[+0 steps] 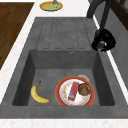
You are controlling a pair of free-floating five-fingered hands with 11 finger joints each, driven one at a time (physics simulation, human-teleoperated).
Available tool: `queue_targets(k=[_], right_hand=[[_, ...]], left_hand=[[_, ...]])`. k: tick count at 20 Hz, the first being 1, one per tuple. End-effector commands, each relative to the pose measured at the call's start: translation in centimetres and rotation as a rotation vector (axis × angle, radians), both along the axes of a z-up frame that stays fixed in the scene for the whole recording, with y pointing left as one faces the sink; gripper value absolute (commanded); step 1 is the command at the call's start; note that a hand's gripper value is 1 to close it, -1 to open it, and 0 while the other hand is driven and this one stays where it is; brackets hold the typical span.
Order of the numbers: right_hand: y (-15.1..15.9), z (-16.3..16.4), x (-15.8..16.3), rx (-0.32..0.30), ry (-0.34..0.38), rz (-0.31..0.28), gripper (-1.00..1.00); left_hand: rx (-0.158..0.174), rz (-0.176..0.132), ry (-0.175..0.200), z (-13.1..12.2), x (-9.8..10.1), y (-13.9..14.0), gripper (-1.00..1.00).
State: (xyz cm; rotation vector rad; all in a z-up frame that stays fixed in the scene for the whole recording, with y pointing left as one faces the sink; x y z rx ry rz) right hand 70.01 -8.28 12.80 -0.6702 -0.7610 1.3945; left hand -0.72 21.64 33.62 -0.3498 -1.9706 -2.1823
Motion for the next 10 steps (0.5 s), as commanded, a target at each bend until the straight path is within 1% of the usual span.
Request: queue_targets(k=[1,9,10], right_hand=[[-0.74,-1.38,0.00,0.125,-0.024,-0.027,1.00],[-0.39,-1.01,-0.01,0.121,-0.029,-0.037,1.00],[-0.65,-1.20,-0.05,0.119,-0.012,-0.039,1.00]], left_hand=[[0.000,0.000,0.000,0.00,0.00,0.00,0.00],[0.000,0.000,0.000,0.00,0.00,0.00,0.00],[0.000,0.000,0.000,0.00,0.00,0.00,0.00]])
